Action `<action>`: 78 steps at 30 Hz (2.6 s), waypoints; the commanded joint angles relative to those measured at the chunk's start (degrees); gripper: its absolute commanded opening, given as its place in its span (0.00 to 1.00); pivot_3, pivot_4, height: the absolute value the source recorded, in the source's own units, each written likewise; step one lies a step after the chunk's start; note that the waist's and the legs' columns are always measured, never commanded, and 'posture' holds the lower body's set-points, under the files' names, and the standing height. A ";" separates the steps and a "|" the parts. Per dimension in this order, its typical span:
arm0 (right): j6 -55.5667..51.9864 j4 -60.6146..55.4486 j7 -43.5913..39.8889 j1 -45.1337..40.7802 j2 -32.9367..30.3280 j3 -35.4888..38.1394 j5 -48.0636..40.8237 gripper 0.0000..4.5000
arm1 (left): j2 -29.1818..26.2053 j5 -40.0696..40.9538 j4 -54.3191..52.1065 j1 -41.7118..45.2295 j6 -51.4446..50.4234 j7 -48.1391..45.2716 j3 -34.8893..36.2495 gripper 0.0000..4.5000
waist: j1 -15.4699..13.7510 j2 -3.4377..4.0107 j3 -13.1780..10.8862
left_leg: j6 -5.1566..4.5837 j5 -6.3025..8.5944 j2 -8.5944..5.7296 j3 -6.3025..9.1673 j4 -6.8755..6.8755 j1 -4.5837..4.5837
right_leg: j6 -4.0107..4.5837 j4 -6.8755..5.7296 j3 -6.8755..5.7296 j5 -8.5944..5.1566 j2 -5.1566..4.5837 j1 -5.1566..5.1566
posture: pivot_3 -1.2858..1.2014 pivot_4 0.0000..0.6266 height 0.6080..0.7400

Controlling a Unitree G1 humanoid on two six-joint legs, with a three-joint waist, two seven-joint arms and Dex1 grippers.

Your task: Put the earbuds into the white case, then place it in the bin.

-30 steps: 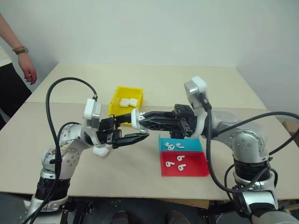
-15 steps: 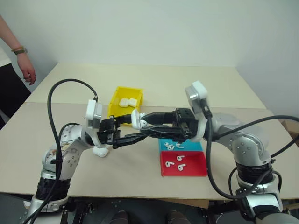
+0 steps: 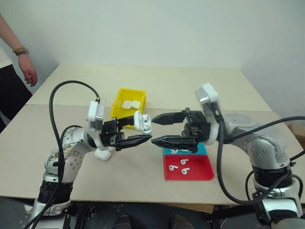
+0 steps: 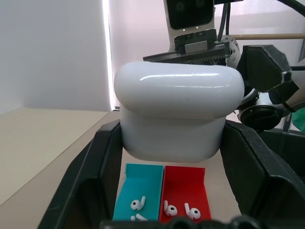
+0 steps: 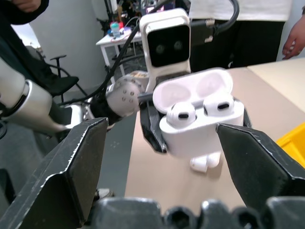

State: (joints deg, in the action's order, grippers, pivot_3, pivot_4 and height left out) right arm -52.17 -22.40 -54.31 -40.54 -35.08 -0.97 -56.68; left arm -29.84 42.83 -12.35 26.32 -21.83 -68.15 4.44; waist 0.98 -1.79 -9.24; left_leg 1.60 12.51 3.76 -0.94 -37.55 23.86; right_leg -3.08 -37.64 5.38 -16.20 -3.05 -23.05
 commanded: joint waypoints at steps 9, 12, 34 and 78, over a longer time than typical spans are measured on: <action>6.42 6.76 -11.37 -11.41 -8.54 -0.02 7.46 0.34 | 1.44 -3.55 6.47 6.25 1.65 -2.76 -4.06 0.62 | 0.06 0.00 0.00 | 0.00 0.00 0.00 0.00 0.00 0.00 | 0.00 0.02 0.00 0.00 0.02 -0.01 | 0.52 0.24 1.00; 9.42 10.63 -14.69 -16.52 -8.56 -3.50 12.91 0.11 | 1.97 -4.46 7.48 7.57 1.59 -3.11 -5.16 0.62 | 0.11 0.01 -0.01 | -0.01 0.00 0.01 0.00 0.00 0.02 | 0.00 0.03 0.01 0.00 0.02 -0.04 | 0.52 0.24 1.00; 20.76 21.89 -28.18 -39.04 0.58 -24.43 38.98 0.01 | 3.93 -6.60 7.48 8.77 1.64 -2.83 -6.07 0.62 | -0.17 0.22 -0.14 | -0.01 0.01 0.05 0.09 -0.19 0.35 | 0.01 -0.05 -0.14 0.00 0.03 -0.25 | 0.52 0.24 1.00; -7.60 2.31 -0.74 -7.03 -7.68 10.15 22.05 0.01 | 9.22 -18.62 4.60 7.47 4.16 32.60 2.03 0.62 | -0.26 0.26 -0.17 | -0.03 0.01 -0.04 0.23 -0.24 0.37 | 0.00 -0.05 -0.20 0.01 -0.04 -0.14 | 0.52 0.24 1.00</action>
State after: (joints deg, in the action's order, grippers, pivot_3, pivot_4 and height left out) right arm -58.87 -15.50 -57.31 -49.26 -41.68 7.47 -33.54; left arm -20.44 26.33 -7.07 32.93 -17.55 -39.87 5.05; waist 0.72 -1.52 -9.41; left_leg 1.57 12.52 3.71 -0.71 -37.78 24.22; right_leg -3.09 -37.68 5.18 -16.18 -3.09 -23.19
